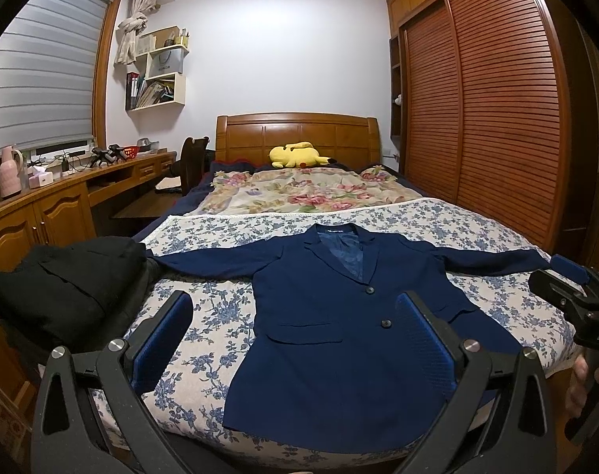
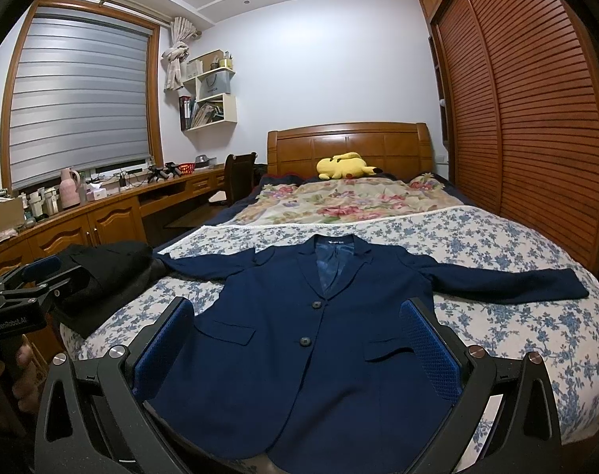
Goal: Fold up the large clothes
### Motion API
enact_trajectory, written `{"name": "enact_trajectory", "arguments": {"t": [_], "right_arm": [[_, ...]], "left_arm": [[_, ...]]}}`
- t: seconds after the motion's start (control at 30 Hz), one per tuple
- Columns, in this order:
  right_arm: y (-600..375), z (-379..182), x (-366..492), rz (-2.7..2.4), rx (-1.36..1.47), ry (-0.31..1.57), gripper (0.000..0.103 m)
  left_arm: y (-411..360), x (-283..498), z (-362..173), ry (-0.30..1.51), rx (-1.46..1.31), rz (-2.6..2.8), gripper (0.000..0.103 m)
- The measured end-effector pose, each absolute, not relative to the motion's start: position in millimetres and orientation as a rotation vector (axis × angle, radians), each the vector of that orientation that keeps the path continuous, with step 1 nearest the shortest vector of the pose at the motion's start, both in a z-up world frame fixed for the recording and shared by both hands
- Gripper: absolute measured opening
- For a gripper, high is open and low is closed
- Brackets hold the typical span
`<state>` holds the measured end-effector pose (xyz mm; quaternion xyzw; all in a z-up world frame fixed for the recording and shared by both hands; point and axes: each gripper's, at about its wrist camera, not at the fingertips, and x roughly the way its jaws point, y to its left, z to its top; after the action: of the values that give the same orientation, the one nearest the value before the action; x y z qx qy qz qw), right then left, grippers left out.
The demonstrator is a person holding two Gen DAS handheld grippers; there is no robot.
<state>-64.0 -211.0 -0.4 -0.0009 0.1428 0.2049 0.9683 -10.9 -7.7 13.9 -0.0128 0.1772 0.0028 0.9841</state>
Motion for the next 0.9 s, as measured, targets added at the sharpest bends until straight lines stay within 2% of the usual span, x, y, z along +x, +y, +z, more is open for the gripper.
{"name": "enact_trajectory", "arguments": {"t": [0.9], "right_arm": [[-211.7, 0.0, -63.7, 0.415, 0.004, 0.29, 0.103]], "left_arm": [[-5.7, -13.3, 16.1, 0.353, -0.025, 0.006, 0.103]]}}
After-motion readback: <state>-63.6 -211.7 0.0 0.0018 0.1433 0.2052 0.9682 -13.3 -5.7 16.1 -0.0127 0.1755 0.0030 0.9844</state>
